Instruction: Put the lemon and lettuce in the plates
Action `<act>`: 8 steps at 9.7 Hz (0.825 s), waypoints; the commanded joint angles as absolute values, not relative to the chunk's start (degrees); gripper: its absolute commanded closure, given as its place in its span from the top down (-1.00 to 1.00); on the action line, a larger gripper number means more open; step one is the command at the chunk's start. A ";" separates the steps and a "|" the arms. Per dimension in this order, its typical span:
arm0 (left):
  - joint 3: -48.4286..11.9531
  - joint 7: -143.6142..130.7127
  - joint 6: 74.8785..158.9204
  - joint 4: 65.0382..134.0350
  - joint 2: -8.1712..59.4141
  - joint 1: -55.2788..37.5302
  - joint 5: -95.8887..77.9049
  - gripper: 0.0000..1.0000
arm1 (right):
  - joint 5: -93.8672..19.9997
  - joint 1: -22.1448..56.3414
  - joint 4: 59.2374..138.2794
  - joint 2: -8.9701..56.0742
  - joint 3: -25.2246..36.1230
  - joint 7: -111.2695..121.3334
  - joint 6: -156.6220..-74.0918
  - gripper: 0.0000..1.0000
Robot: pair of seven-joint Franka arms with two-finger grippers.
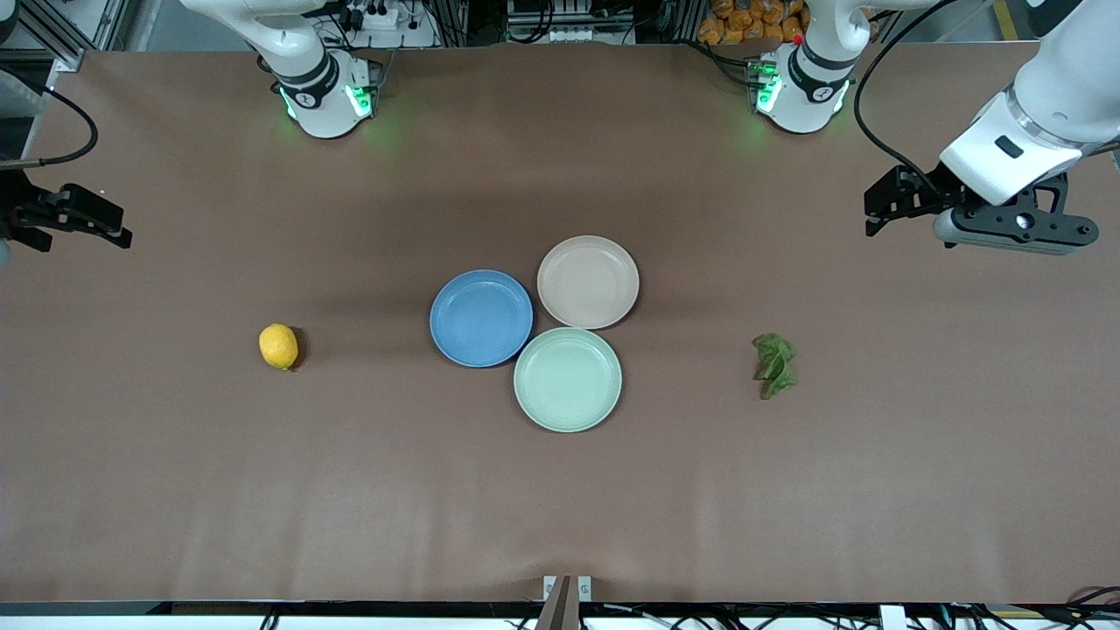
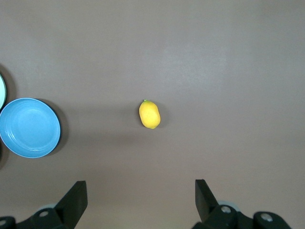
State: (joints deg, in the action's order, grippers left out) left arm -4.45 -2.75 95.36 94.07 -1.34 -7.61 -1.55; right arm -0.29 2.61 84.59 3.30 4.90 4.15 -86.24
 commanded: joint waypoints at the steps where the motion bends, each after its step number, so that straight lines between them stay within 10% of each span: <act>1: -4.75 -2.28 94.48 93.69 -1.49 -7.03 -2.20 1.00 | 0.44 1.93 84.29 3.34 4.31 3.43 -85.96 1.00; 8: -4.22 -1.49 95.54 93.60 2.27 -6.42 -2.11 1.00 | 0.44 1.93 84.29 3.34 4.31 3.43 -85.96 1.00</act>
